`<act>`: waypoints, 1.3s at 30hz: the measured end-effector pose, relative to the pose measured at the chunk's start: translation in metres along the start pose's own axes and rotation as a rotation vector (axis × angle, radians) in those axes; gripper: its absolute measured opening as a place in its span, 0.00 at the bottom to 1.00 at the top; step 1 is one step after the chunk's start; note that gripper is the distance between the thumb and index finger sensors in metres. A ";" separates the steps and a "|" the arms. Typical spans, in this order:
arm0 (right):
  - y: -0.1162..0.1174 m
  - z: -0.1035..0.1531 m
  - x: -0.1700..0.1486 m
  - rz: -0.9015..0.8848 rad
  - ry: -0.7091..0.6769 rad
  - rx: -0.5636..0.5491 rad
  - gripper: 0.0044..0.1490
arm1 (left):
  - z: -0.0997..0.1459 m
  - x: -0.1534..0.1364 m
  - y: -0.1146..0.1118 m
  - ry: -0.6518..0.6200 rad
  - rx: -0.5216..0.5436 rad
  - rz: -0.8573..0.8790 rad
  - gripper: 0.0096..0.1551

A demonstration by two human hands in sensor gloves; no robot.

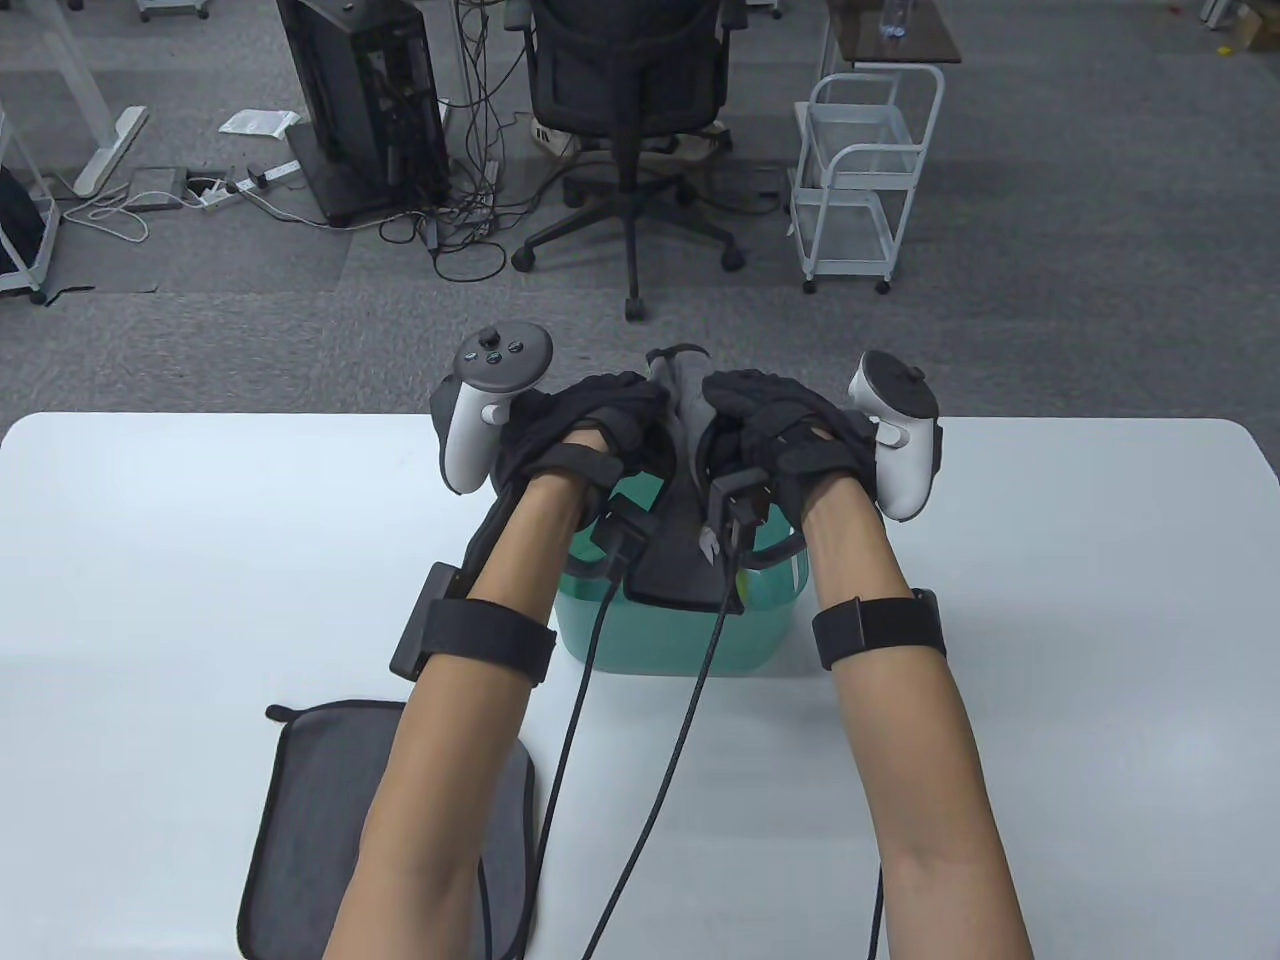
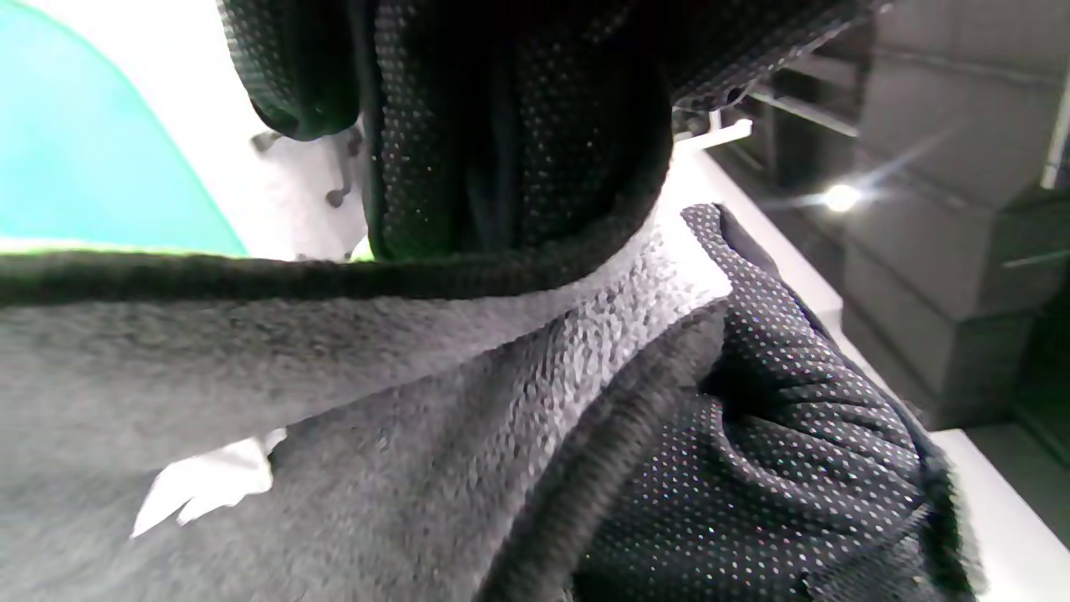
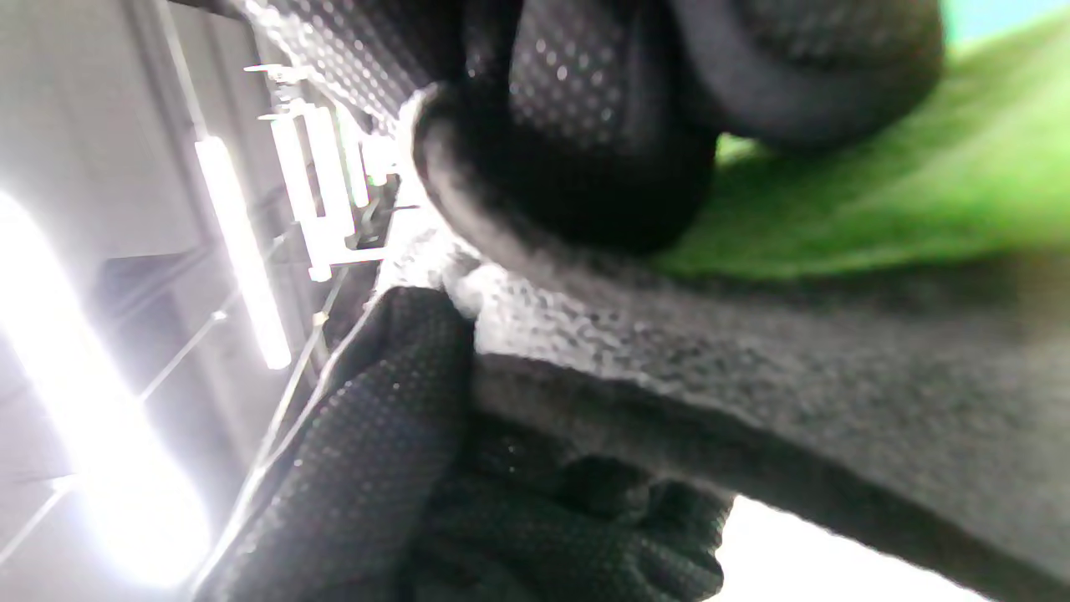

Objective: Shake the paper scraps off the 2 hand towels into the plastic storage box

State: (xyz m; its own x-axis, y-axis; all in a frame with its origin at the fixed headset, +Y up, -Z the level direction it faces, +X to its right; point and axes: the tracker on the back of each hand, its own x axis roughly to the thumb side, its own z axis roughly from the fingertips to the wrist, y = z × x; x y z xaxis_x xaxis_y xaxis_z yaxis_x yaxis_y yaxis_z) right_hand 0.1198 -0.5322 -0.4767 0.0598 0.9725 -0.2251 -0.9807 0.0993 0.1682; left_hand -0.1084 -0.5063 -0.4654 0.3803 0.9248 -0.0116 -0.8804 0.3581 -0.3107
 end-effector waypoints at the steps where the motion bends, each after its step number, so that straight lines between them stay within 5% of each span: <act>1: -0.001 -0.001 -0.002 -0.012 -0.014 0.005 0.26 | 0.000 0.000 -0.001 -0.026 0.010 -0.015 0.26; 12: -0.010 -0.005 -0.049 -0.004 -0.158 0.068 0.25 | 0.004 -0.043 -0.031 -0.238 0.199 -0.082 0.25; 16: -0.010 -0.001 -0.075 0.080 -0.158 0.061 0.25 | 0.003 -0.070 -0.044 -0.246 0.172 -0.147 0.25; 22: -0.007 0.016 -0.062 0.193 -0.367 -0.002 0.25 | 0.018 -0.069 -0.036 -0.315 0.282 -0.135 0.25; 26: -0.009 0.016 -0.083 0.304 -0.334 -0.091 0.25 | 0.016 -0.088 -0.038 -0.194 0.300 -0.286 0.25; 30: -0.014 0.022 -0.083 0.220 -0.411 -0.131 0.25 | 0.026 -0.089 -0.034 -0.270 0.412 -0.213 0.25; 33: -0.018 0.021 -0.090 0.357 -0.336 -0.155 0.25 | 0.023 -0.096 -0.033 -0.176 0.350 -0.343 0.25; 35: -0.020 0.025 -0.086 0.240 -0.422 -0.188 0.25 | 0.029 -0.092 -0.030 -0.251 0.469 -0.367 0.25; 38: -0.022 0.022 -0.091 0.306 -0.317 -0.190 0.25 | 0.025 -0.098 -0.033 -0.183 0.366 -0.404 0.25; 39: -0.025 0.024 -0.089 0.324 -0.352 -0.202 0.25 | 0.029 -0.098 -0.032 -0.214 0.412 -0.431 0.25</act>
State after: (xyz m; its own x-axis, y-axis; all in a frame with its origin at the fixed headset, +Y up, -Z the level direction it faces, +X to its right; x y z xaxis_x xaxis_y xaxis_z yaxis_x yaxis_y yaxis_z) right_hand 0.1438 -0.6163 -0.4377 -0.2279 0.9620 0.1502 -0.9736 -0.2274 -0.0204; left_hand -0.1260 -0.6049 -0.4263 0.6977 0.6763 0.2361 -0.7136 0.6851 0.1463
